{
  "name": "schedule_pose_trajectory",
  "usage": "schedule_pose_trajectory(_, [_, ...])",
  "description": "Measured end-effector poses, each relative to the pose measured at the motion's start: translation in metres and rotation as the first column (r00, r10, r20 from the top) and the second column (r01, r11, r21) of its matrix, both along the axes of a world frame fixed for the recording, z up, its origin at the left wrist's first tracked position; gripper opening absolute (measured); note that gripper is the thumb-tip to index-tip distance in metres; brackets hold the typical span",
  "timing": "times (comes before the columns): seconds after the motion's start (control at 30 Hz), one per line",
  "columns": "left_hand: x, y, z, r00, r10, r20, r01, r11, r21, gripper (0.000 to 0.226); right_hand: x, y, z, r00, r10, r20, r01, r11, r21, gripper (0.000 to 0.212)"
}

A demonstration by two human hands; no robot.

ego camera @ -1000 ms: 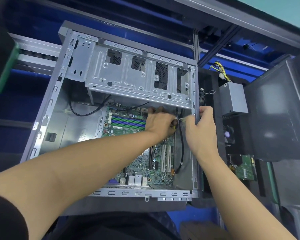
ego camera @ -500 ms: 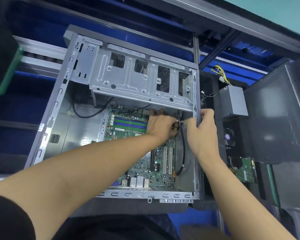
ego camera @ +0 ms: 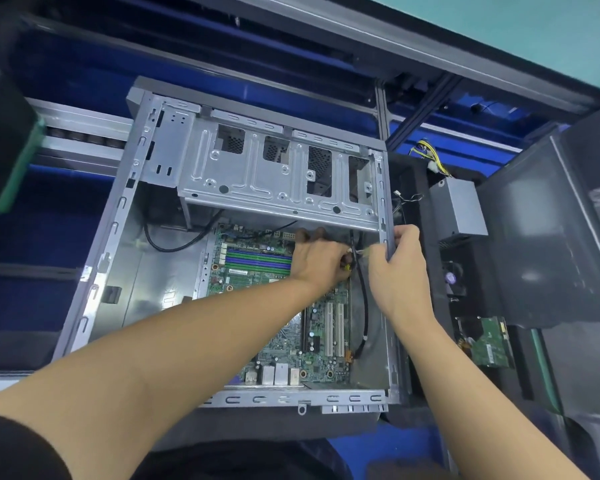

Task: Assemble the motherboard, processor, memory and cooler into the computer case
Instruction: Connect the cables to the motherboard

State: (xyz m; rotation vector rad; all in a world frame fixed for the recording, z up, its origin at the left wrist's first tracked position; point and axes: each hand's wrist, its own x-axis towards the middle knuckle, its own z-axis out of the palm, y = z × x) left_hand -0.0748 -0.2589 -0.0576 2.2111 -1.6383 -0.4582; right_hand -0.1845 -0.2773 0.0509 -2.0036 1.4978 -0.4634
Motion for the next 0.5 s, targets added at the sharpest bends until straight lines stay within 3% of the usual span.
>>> schedule_pose_trajectory(0.13, [-0.0013,-0.0009,-0.0025,1.0,0.024,0.007,-0.024,1.0,0.006,0.029,0.0004,0.001,0.0015,1.0,0.002,0.006,-0.002,1.0,0.002,0.012])
schedule_pose_trajectory(0.33, [-0.0008,0.0001,-0.0079,1.0,0.005,0.006,-0.005,1.0,-0.026,0.017,0.0004,0.0012,0.0011,1.0,0.004,-0.014,-0.004,1.0,-0.013,0.014])
schedule_pose_trajectory(0.5, [-0.0043,-0.0029,-0.0006,0.997,0.056,0.047,-0.058,0.998,0.034,0.036,0.0015,0.0038,0.003,0.999,0.011,-0.051,-0.013,0.999,-0.03,0.015])
